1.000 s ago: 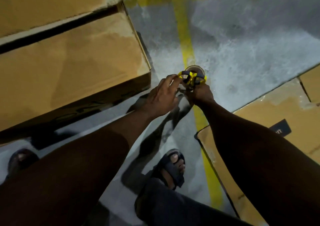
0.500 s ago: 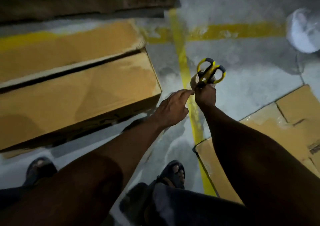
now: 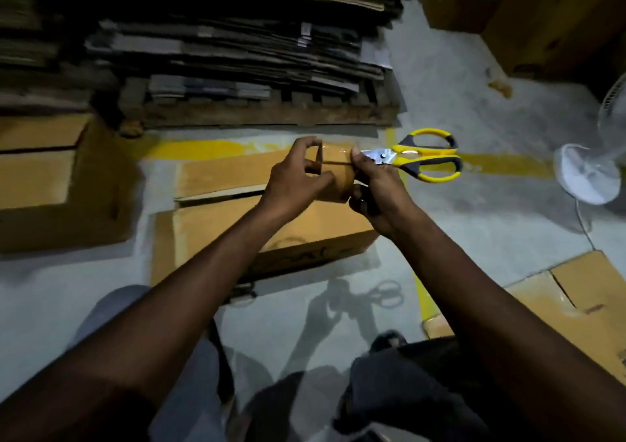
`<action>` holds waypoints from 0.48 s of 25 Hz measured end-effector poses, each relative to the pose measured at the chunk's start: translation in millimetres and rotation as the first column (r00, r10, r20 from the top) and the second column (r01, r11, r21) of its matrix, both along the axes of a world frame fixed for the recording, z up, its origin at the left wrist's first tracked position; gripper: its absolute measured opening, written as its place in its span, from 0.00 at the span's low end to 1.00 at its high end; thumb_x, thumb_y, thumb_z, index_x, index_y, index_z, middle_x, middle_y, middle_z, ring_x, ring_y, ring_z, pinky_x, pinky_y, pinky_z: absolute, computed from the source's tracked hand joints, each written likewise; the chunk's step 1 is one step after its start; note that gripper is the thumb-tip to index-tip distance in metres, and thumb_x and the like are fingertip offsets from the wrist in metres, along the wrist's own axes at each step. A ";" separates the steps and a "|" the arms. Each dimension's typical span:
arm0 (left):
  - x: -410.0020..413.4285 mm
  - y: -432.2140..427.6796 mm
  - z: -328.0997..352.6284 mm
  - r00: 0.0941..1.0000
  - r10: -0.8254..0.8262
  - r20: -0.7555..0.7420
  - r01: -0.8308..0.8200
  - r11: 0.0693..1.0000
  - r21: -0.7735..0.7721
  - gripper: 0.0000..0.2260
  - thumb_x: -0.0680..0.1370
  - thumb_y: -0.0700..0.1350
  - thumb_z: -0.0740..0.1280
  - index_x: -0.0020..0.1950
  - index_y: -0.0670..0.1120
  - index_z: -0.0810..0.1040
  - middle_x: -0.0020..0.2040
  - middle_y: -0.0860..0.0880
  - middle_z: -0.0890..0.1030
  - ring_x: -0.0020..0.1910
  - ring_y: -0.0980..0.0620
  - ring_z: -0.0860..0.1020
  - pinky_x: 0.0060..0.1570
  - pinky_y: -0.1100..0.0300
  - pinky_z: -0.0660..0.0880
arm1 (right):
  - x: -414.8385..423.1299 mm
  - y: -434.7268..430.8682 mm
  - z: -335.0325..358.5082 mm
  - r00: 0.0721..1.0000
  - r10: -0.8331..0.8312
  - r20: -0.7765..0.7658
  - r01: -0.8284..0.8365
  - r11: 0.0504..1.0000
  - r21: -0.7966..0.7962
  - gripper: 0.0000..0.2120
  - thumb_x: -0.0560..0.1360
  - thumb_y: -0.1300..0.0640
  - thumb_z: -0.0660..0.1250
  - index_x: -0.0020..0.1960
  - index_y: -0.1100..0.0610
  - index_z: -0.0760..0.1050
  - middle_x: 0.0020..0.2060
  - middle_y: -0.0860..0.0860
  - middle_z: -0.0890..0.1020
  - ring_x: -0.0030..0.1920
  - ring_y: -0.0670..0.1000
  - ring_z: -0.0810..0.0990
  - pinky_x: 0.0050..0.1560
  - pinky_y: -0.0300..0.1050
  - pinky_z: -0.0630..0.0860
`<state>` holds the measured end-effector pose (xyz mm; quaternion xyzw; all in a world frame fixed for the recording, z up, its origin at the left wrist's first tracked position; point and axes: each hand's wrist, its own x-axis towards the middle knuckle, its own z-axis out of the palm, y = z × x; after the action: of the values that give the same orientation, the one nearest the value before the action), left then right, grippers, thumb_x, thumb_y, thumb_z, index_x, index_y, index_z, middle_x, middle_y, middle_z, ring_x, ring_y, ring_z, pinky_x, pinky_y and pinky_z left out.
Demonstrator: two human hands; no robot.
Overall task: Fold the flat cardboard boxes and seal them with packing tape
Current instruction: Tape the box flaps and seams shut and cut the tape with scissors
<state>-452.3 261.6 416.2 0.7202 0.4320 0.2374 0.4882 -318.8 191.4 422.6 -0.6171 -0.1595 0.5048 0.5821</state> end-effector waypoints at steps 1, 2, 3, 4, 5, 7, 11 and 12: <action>-12.0 -1.9 -1.8 0.997 0.031 0.074 -0.027 0.998 -0.054 0.27 0.74 0.43 0.71 0.70 0.54 0.66 0.51 0.49 0.79 0.49 0.50 0.78 0.41 0.63 0.72 | -13.3 2.1 -0.1 0.999 0.040 -0.015 -0.040 0.999 0.023 0.10 0.80 0.49 0.64 0.53 0.56 0.73 0.46 0.55 0.75 0.29 0.47 0.66 0.30 0.39 0.66; -21.9 -2.7 -7.4 0.987 0.067 0.145 -0.055 0.995 -0.089 0.28 0.73 0.44 0.73 0.70 0.54 0.65 0.51 0.49 0.80 0.49 0.51 0.80 0.41 0.63 0.73 | -24.9 6.0 -1.4 0.997 0.073 -0.016 -0.073 0.997 0.039 0.11 0.80 0.49 0.64 0.54 0.57 0.73 0.46 0.56 0.75 0.30 0.47 0.67 0.30 0.39 0.67; -26.8 -2.4 -12.4 0.977 0.095 0.192 -0.077 0.992 -0.101 0.31 0.72 0.44 0.74 0.70 0.55 0.65 0.51 0.48 0.82 0.48 0.51 0.81 0.42 0.62 0.76 | -31.8 11.7 -4.0 0.995 0.098 -0.015 -0.098 0.994 0.040 0.11 0.80 0.49 0.64 0.53 0.57 0.73 0.45 0.56 0.75 0.30 0.47 0.68 0.31 0.39 0.68; -27.6 3.5 -18.4 0.972 0.120 0.203 -0.101 0.990 -0.101 0.32 0.71 0.45 0.75 0.70 0.55 0.64 0.51 0.47 0.82 0.48 0.52 0.82 0.43 0.60 0.77 | -36.8 21.6 -7.5 0.993 0.118 -0.021 -0.117 0.992 0.037 0.11 0.80 0.49 0.64 0.52 0.57 0.74 0.43 0.56 0.76 0.30 0.47 0.69 0.32 0.40 0.68; -24.9 12.1 -22.0 0.971 0.141 0.194 -0.125 0.988 -0.095 0.33 0.71 0.45 0.76 0.71 0.55 0.64 0.51 0.47 0.82 0.47 0.52 0.82 0.43 0.60 0.78 | -39.2 31.4 -8.5 0.991 0.132 -0.037 -0.131 0.991 0.031 0.11 0.81 0.49 0.63 0.51 0.57 0.74 0.41 0.54 0.76 0.29 0.47 0.70 0.32 0.40 0.68; -19.4 36.1 -24.4 0.961 0.200 0.192 -0.182 0.978 -0.103 0.31 0.73 0.42 0.74 0.71 0.53 0.64 0.49 0.48 0.82 0.46 0.52 0.82 0.43 0.59 0.78 | -35.5 53.4 -6.3 0.980 0.193 -0.036 -0.194 0.981 -0.015 0.13 0.82 0.46 0.60 0.50 0.55 0.75 0.41 0.52 0.76 0.29 0.47 0.73 0.32 0.42 0.70; -34.3 84.7 -41.3 0.951 0.271 0.147 -0.259 0.961 -0.096 0.30 0.74 0.37 0.72 0.72 0.53 0.66 0.56 0.46 0.81 0.54 0.47 0.80 0.46 0.54 0.79 | -15.2 95.1 -16.6 0.716 0.579 0.390 -0.442 0.808 -0.390 0.19 0.81 0.43 0.58 0.44 0.56 0.77 0.36 0.51 0.81 0.28 0.50 0.77 0.31 0.42 0.71; -41.4 91.1 -48.5 0.964 0.256 0.073 -0.253 0.966 -0.049 0.31 0.73 0.37 0.72 0.72 0.53 0.66 0.62 0.46 0.79 0.59 0.47 0.78 0.48 0.56 0.78 | -13.7 102.1 -23.9 0.550 0.637 0.541 -0.443 0.771 -0.457 0.18 0.80 0.45 0.61 0.40 0.56 0.78 0.33 0.51 0.82 0.28 0.51 0.78 0.31 0.42 0.71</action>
<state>-493.7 352.7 367.7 0.6391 0.5061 0.3180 0.4841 -332.5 293.5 398.7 -0.7471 -0.4712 0.4197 0.2092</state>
